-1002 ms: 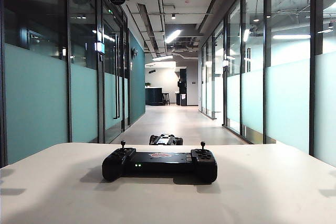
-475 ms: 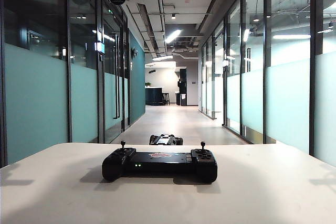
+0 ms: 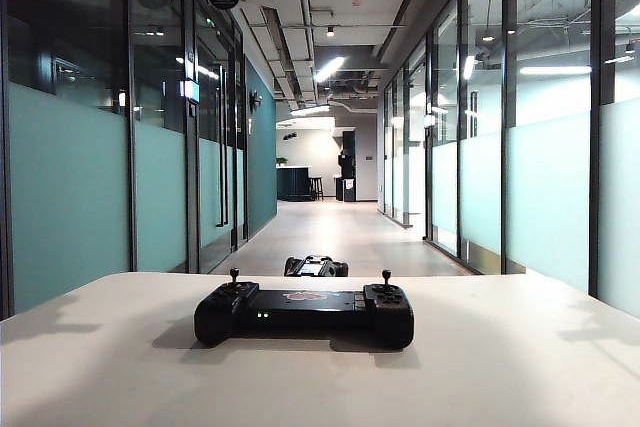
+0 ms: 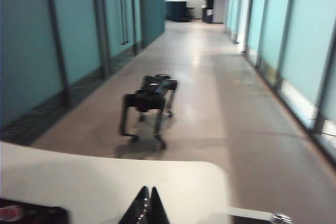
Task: Push the left joystick on the remote control sitting on the white table forward to make the robot dog walk in a straight line until it approaches the door.
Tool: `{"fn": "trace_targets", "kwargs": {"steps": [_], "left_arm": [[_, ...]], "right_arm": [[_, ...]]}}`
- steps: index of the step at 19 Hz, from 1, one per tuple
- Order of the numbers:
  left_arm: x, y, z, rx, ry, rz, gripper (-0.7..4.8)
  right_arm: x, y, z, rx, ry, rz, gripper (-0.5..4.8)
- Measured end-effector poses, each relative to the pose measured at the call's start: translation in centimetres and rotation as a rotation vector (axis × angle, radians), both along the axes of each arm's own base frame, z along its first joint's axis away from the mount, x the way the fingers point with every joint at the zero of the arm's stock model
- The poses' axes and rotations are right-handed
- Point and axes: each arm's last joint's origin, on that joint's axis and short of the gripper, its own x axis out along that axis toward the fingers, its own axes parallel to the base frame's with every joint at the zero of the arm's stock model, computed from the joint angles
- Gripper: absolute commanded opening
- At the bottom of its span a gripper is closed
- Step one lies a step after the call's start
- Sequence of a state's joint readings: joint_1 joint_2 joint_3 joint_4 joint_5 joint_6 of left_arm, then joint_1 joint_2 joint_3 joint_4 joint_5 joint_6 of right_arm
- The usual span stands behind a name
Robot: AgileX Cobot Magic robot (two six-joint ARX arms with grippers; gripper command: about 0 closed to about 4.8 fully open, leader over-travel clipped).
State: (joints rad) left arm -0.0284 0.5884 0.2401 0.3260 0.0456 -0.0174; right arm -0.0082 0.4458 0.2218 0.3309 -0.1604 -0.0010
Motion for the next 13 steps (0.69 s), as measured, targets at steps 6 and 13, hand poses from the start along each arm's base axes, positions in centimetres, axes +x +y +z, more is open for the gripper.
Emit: {"fn": "trace_targets", "kwargs": {"steps": [6,13], "left_arm": [[4.2,-0.7,0.0,-0.025,0.094,-0.111,-0.06],[8.4,-2.0,-1.4,-0.038,0.210,-0.243,-0.05]], "right_arm": [[1.7,3.2,-1.1,-0.001,0.071,0.132,-0.03],[3.6,6.6,-3.7,-0.037,0.193,0.208,-0.03]]}}
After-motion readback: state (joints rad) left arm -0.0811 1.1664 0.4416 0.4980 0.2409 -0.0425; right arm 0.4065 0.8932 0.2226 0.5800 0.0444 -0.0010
